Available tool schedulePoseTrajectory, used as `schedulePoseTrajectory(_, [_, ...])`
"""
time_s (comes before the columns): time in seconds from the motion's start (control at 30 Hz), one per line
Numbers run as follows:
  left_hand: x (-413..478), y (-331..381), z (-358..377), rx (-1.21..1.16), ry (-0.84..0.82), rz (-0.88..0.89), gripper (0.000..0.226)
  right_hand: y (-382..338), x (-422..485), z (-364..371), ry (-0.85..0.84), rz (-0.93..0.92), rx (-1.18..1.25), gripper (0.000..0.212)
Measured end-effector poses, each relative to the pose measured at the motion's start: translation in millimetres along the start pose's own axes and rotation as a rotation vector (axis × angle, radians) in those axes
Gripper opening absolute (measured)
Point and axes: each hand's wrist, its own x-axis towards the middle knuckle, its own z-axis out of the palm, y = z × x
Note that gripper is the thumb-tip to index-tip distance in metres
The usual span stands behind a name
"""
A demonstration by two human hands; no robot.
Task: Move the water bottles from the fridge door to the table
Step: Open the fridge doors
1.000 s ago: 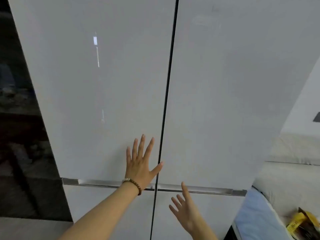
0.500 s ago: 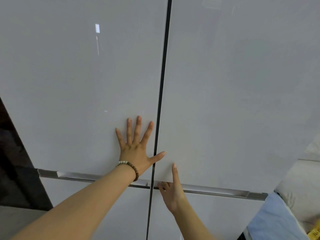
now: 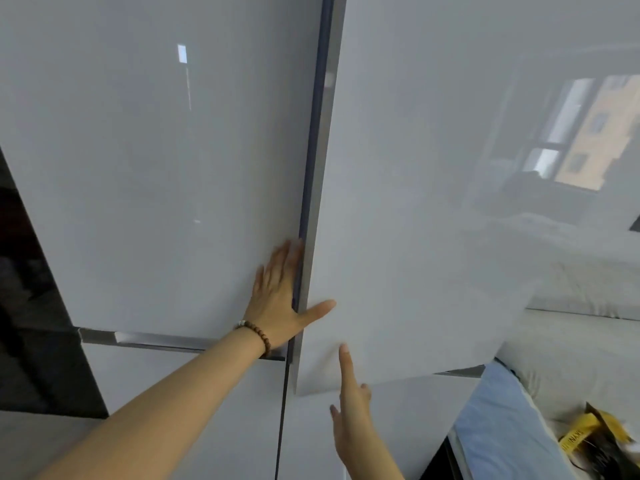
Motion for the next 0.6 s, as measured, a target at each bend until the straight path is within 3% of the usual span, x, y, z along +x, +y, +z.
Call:
schedulePoseTrajectory(0.03, [-5, 12, -4, -0.234, -0.021, -0.001, 0.108, -12, -17, -4, 0.096, -0.128, -0.064, 0.112])
schedulePoseTrajectory(0.1, [-11, 36, -14, -0.663, -0.114, -0.136, 0.106, -44, -56, -9, 0.133, -0.509, -0.191, 0.096])
schedulePoseTrajectory(0.2, [-21, 59, -27, -0.945, -0.243, -0.346, 0.114, -93, -107, -4, 0.096, -0.951, -0.371, 0.087])
schedulePoseTrajectory(0.27, [-36, 71, -34, -0.965, -0.269, -0.37, 0.115, -116, -135, 5, 0.108, -1.149, -0.474, 0.09])
schedulePoseTrajectory(0.33, [-53, 88, -43, -0.954, -0.296, -0.347, 0.098, -130, -158, 16, 0.132, -1.286, -0.568, 0.094])
schedulePoseTrajectory(0.5, [-87, 138, -76, -0.861, -0.432, -0.195, 0.057, -145, -202, 18, 0.271, -1.424, -0.749, 0.098])
schedulePoseTrajectory(0.6, [-98, 176, -85, -0.774, -0.547, -0.101, 0.075, -156, -221, 2, 0.415, -1.45, -0.751, 0.096])
